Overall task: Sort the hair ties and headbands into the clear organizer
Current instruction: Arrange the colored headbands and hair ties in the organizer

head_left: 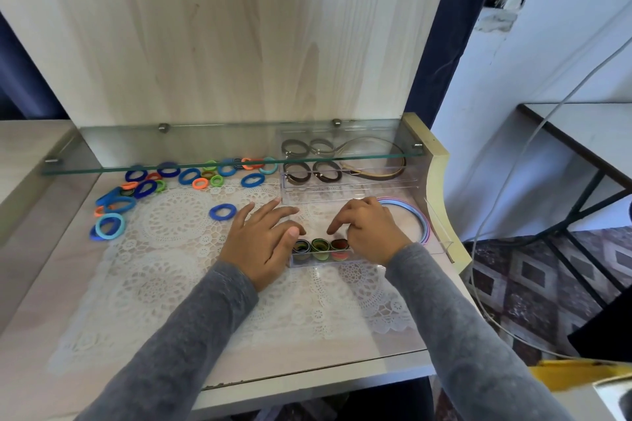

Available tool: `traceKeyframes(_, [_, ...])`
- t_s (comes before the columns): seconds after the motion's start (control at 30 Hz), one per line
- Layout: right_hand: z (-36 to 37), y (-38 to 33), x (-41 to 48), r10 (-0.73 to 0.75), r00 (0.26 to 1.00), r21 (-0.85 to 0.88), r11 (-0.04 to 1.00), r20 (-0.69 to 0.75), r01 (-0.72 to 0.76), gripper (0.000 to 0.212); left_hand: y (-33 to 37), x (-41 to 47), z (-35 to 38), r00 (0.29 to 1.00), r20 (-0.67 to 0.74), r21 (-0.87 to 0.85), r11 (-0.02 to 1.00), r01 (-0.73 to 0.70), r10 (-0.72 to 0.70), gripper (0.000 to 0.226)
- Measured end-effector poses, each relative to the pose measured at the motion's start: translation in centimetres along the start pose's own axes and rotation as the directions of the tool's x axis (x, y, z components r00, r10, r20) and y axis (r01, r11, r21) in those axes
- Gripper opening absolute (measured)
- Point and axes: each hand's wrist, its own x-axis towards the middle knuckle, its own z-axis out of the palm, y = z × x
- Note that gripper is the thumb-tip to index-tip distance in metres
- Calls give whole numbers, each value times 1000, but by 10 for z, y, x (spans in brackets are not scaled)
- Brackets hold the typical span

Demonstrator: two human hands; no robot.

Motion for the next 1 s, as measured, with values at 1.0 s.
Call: traceKeyframes(1.0, [32, -60, 17, -177, 908, 127, 962, -379, 240, 36, -41, -41, -15, 910, -158, 151, 902, 405, -383, 58])
